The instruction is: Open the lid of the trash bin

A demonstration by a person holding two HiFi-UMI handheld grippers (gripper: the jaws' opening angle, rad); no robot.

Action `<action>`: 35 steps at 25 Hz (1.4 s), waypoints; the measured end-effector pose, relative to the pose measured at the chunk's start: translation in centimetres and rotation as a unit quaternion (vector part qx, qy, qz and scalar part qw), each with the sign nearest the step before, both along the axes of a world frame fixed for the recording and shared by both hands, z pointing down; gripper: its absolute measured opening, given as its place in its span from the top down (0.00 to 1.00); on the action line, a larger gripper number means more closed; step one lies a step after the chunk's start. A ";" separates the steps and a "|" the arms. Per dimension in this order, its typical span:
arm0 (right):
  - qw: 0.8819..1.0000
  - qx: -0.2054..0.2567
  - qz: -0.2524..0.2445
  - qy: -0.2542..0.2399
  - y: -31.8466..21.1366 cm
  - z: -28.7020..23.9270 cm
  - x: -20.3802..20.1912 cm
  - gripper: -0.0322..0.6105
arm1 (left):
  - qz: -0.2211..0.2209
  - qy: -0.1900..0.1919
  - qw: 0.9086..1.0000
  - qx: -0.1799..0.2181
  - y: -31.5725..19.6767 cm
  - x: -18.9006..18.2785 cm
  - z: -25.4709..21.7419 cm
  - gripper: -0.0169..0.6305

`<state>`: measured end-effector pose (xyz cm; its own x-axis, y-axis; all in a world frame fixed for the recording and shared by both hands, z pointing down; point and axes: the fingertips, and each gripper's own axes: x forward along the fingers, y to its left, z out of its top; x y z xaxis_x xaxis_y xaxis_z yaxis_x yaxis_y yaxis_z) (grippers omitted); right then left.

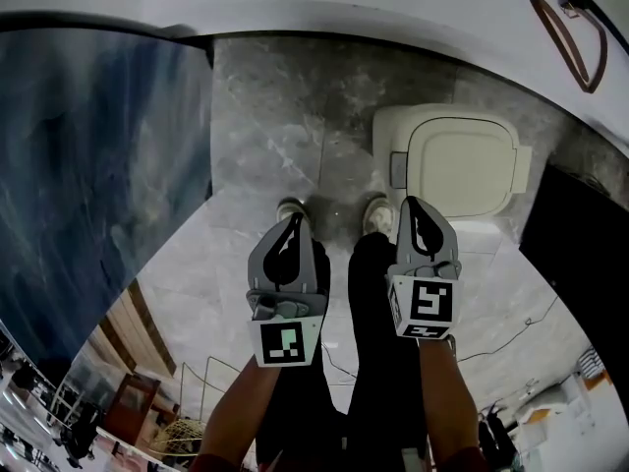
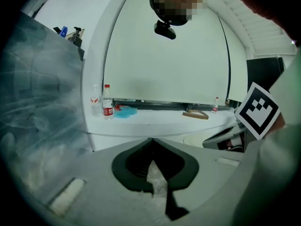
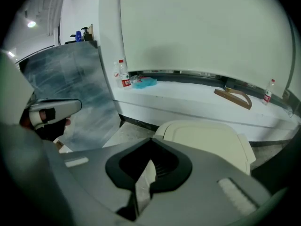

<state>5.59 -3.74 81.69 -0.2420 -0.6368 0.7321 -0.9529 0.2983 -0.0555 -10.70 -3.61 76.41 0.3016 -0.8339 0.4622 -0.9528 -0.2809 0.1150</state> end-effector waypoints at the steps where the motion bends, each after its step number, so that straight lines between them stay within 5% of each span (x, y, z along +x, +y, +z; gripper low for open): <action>1: 1.000 -0.005 -0.003 0.001 -0.1 0.4 -0.1 0.95 | -0.008 0.003 1.000 -0.001 -0.1 -0.1 0.1 0.98; 11: 0.999 -0.040 0.006 0.021 -2.3 3.5 -0.6 0.95 | 0.003 0.023 0.999 -0.035 1.8 1.7 0.1 0.98; 22: 0.994 -0.102 0.041 0.029 -2.8 6.4 -0.3 0.95 | -0.012 0.024 0.999 -0.025 0.3 0.3 -0.2 0.98; 35: 0.989 -0.105 0.070 0.077 -3.0 6.6 -0.8 0.95 | -0.004 0.035 0.999 -0.034 0.8 0.9 0.0 0.98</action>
